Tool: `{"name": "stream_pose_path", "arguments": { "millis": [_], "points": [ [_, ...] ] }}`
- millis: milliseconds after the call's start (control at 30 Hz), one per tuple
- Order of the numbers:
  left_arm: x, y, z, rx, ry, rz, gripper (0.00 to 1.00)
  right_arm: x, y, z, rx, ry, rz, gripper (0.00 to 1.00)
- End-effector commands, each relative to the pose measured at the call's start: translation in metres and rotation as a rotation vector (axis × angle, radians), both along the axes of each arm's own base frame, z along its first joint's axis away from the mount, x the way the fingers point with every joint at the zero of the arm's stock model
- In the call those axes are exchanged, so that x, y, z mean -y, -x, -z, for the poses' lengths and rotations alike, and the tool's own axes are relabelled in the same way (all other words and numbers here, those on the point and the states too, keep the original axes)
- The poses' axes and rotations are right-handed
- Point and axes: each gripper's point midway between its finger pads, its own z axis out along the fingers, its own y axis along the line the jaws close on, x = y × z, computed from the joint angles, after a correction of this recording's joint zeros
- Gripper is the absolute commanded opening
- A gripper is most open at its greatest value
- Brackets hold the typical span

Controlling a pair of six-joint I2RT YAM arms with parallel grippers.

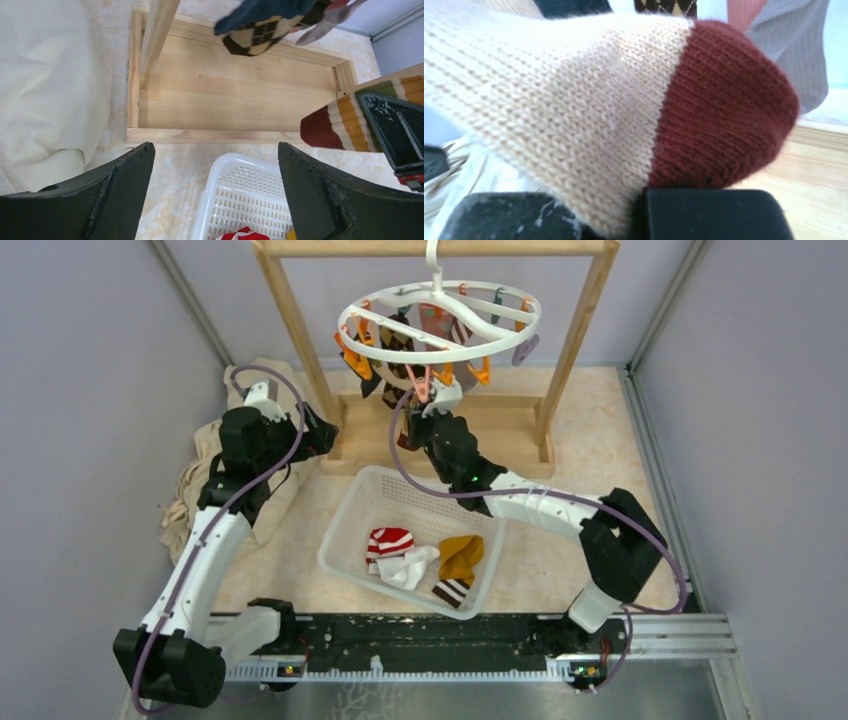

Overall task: Remove the socks clipped to the hanger
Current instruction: Remove the sock from the hanger.

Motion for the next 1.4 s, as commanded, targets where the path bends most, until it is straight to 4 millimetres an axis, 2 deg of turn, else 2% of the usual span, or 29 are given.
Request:
{"name": "stream_pose_path", "arguments": {
  "millis": [0,333,533,833,1100,1200,1367],
  "points": [
    [0.010,0.009,-0.028,0.058,0.012,0.061,0.98,0.002,0.028,-0.032,0.010,-0.106,-0.183,0.00],
    [0.021,0.022,-0.060,0.116,0.042,0.113,0.98,0.032,0.083,-0.013,-0.144,-0.236,-0.395,0.00],
    [0.030,0.029,-0.075,0.144,0.062,0.145,0.98,0.069,0.097,-0.010,-0.178,-0.274,-0.375,0.00],
    [0.055,0.041,-0.091,0.164,0.078,0.197,0.97,0.133,0.090,-0.016,-0.235,-0.359,-0.291,0.00],
    [0.089,0.056,-0.100,0.173,0.077,0.250,0.97,0.198,0.065,0.001,-0.297,-0.432,-0.168,0.00],
    [0.096,0.059,-0.100,0.169,0.077,0.260,0.96,0.205,0.059,0.010,-0.326,-0.442,-0.157,0.00],
    [0.103,0.062,-0.099,0.167,0.074,0.278,0.96,0.196,0.061,0.026,-0.391,-0.468,-0.213,0.00]
  ]
}}
